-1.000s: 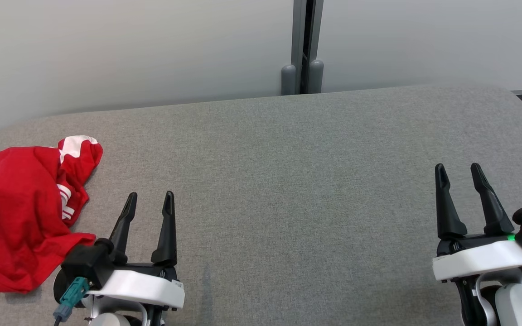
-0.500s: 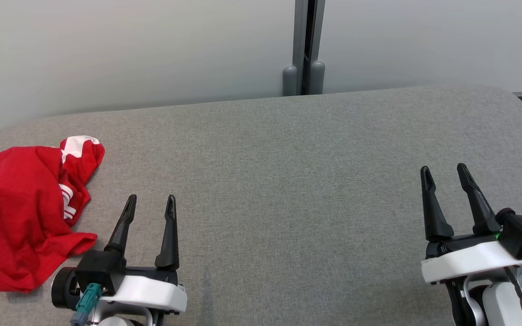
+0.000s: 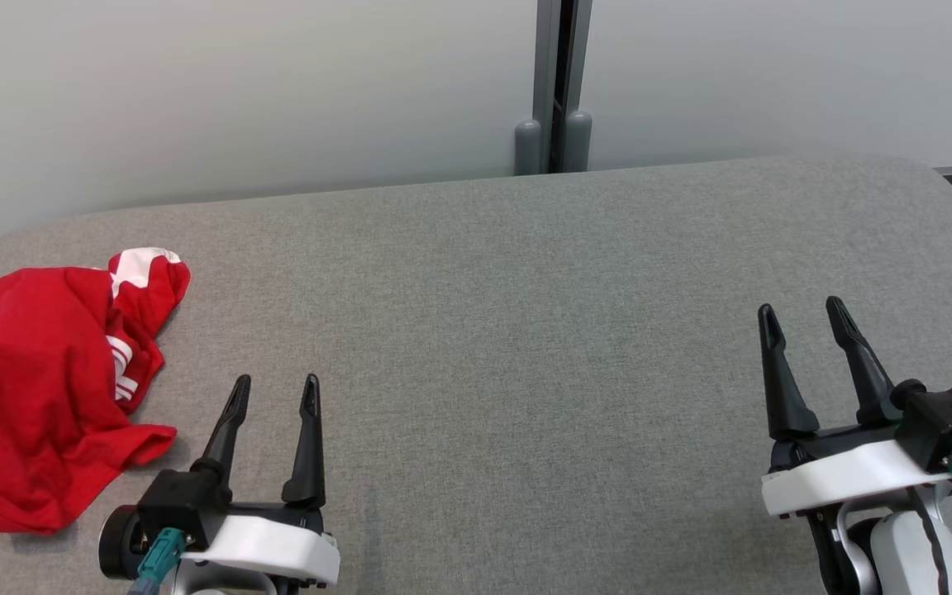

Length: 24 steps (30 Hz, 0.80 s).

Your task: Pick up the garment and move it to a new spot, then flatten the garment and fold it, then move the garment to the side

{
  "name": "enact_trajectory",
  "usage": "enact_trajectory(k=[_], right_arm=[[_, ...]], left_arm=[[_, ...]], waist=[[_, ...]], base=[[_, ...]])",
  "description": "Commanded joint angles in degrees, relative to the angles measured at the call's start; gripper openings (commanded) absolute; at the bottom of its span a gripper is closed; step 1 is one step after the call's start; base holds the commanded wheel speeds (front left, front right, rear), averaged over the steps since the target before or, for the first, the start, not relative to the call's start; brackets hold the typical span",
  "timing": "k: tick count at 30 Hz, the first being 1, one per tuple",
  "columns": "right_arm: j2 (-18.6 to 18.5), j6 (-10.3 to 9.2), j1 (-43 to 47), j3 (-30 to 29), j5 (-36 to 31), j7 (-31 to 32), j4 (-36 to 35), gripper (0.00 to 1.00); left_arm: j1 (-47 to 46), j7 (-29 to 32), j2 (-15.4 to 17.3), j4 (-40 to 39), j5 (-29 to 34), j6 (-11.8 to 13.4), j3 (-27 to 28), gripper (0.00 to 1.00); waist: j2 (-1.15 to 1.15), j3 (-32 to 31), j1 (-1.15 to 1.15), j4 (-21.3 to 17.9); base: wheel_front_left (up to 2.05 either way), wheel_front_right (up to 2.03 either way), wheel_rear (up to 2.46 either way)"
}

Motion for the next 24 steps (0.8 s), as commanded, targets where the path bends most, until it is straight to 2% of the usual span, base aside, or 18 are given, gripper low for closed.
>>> enact_trajectory(k=[1,24], right_arm=[[-0.5,0.10,-0.8,0.1,-0.8,-0.6,0.2,1.00],[-0.5,0.10,-1.4,0.2,1.3,-1.0,2.0,1.00]], left_arm=[[-0.1,-0.4,0.3,0.2,0.1,-0.2,0.1,1.00],[-1.4,-0.7,0.3,1.8,0.0,-0.6,0.4,1.00]], waist=[[0.00,0.0,0.00,0.0],[0.00,0.8,0.00,-0.1]], base=[[0.00,0.00,0.00],[0.00,0.00,0.00]])
